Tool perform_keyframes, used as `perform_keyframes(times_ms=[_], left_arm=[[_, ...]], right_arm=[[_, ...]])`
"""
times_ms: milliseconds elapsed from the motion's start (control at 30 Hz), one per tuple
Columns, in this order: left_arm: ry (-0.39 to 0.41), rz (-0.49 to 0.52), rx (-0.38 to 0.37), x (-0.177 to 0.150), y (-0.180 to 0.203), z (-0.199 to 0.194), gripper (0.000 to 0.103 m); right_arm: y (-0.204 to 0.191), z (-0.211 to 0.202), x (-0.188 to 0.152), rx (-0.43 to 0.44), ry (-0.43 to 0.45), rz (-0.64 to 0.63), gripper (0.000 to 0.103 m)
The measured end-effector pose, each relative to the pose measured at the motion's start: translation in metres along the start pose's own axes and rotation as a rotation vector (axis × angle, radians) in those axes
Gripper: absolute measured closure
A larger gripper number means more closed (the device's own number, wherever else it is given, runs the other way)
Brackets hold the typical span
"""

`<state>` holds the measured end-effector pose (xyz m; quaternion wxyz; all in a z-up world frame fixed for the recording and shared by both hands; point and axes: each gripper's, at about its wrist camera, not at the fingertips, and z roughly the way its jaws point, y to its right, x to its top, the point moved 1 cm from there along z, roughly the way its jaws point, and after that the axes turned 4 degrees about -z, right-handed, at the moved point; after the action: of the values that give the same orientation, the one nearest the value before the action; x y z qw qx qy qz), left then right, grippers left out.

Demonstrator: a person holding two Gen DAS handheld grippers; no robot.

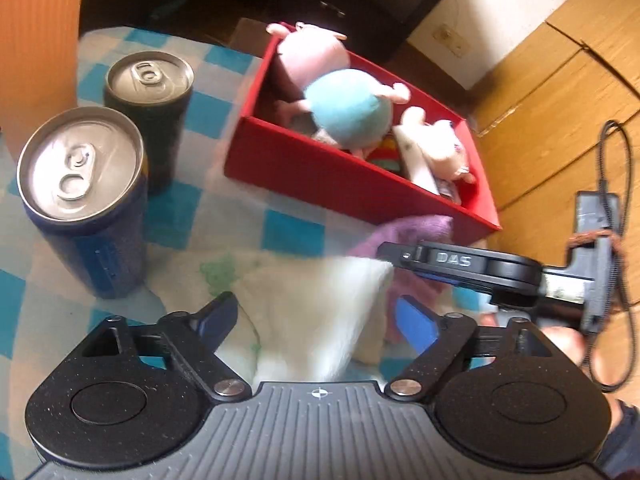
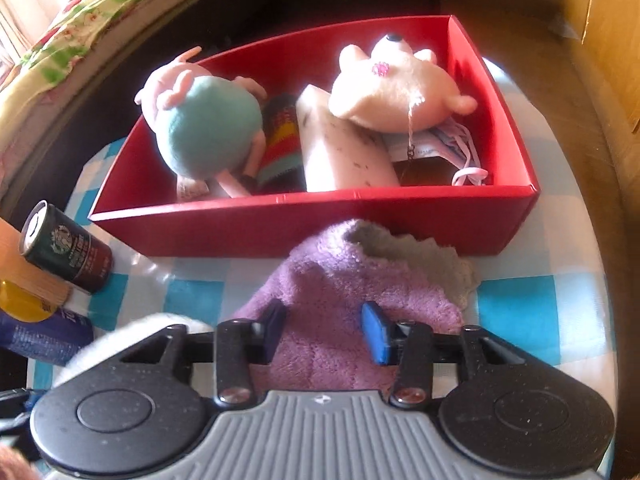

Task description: Organize soft objects

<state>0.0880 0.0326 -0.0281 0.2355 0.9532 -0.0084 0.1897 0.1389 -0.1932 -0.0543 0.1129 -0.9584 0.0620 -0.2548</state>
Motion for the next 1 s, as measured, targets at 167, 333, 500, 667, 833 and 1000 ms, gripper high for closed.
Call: perform_keyframes(times_ms=[167, 333, 500, 667, 833, 1000], left_arm=[[-0.032, 0.21, 0.174, 0.002, 0.028, 0.026, 0.034], [-0.027, 0.29, 0.113, -0.003, 0.057, 0.028, 0.026], [-0.1, 0.364, 0.263, -0.013, 0.064, 0.075, 0.045], [-0.045, 0.27, 0.257, 0.002, 0.046, 0.056, 0.1], [0.009, 0.209, 0.207, 0.011, 0.033, 0.026, 0.1], [0.026, 0.138, 0.154, 0.02, 0.028, 0.01, 0.099]], right_arm=[[0.001, -0.001, -0.001, -0.013, -0.006, 0.019, 0.052], [0.015, -0.016, 0.006, -0.046, 0.044, 0.053, 0.052], [0.016, -0.013, 0.009, -0.026, 0.014, 0.046, 0.049], [0.011, -0.008, 0.008, -0.047, 0.022, -0.006, 0.051], [0.013, -0.004, 0.01, -0.059, -0.01, -0.016, 0.103], [-0.004, -0.01, 0.001, -0.052, -0.01, -0.092, 0.103]])
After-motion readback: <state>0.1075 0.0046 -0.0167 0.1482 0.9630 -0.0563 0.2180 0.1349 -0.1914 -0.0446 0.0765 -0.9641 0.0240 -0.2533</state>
